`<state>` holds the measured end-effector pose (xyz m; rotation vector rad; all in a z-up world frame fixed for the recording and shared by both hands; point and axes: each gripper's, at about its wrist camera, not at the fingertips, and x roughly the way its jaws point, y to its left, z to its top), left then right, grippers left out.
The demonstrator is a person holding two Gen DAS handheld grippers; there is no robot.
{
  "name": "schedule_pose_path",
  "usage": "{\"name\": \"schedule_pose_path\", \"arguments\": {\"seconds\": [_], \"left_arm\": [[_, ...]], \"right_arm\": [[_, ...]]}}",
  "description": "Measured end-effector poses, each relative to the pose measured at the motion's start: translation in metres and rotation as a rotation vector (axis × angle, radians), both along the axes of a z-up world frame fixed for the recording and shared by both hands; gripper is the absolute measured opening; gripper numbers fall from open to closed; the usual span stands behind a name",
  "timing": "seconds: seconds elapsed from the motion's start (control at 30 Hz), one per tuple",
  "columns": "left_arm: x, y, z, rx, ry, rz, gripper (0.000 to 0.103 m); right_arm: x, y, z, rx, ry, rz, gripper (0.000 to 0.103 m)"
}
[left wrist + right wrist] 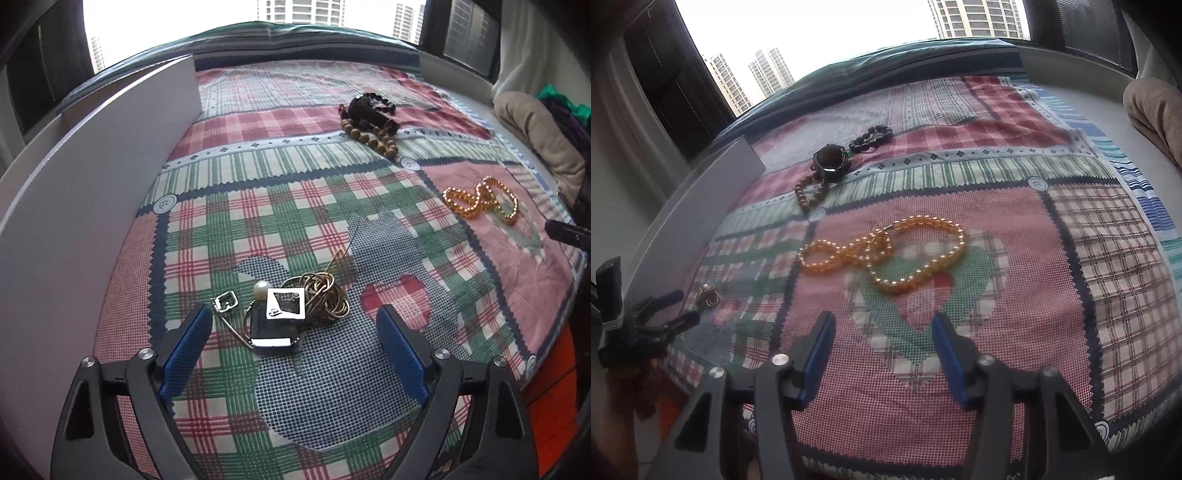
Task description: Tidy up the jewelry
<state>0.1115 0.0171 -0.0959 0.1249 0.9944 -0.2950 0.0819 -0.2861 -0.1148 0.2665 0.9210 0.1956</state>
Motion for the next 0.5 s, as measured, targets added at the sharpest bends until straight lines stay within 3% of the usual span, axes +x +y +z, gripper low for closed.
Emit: {"name": "schedule_pose_path", "arguments": {"seconds": [0.03,0.07,0.1,0.13,0.3,0.4,0.5], "left_arm": [[0.003,-0.003,-0.002,0.017,-0.005,0.017,0.081],[0.003,-0.006,-0.001,0.042,-0.032,0.02,0.059],[0.003,-0.007,0.001,0.028,-0.037,0.011,0.052],[0.003,-0.007,0.002,0.011,-0.028,0.018,0.036],[0.003,0.005,0.004,-0.068,-0.012,0.066,0.033],[0.003,0.009,0.007,-0.129,0.005,0.09,0.033],[-0.003,0.013,0.014,-0.129,-0.005,0.099,0.033]], "right_arm": [[0.0,0.001,0.002,0.008,-0.005,0.003,0.055],[0.0,0.001,0.006,0.015,-0.01,0.006,0.055],[0.0,0.001,0.009,0.017,-0.017,0.01,0.055],[0.0,0.0,0.014,0.014,-0.024,0.013,0.055],[0.014,-0.001,0.026,-0.064,-0.03,0.071,0.055],[0.039,0.01,0.018,-0.109,-0.004,0.122,0.055],[0.072,0.023,-0.002,-0.103,0.044,0.135,0.055]]}}
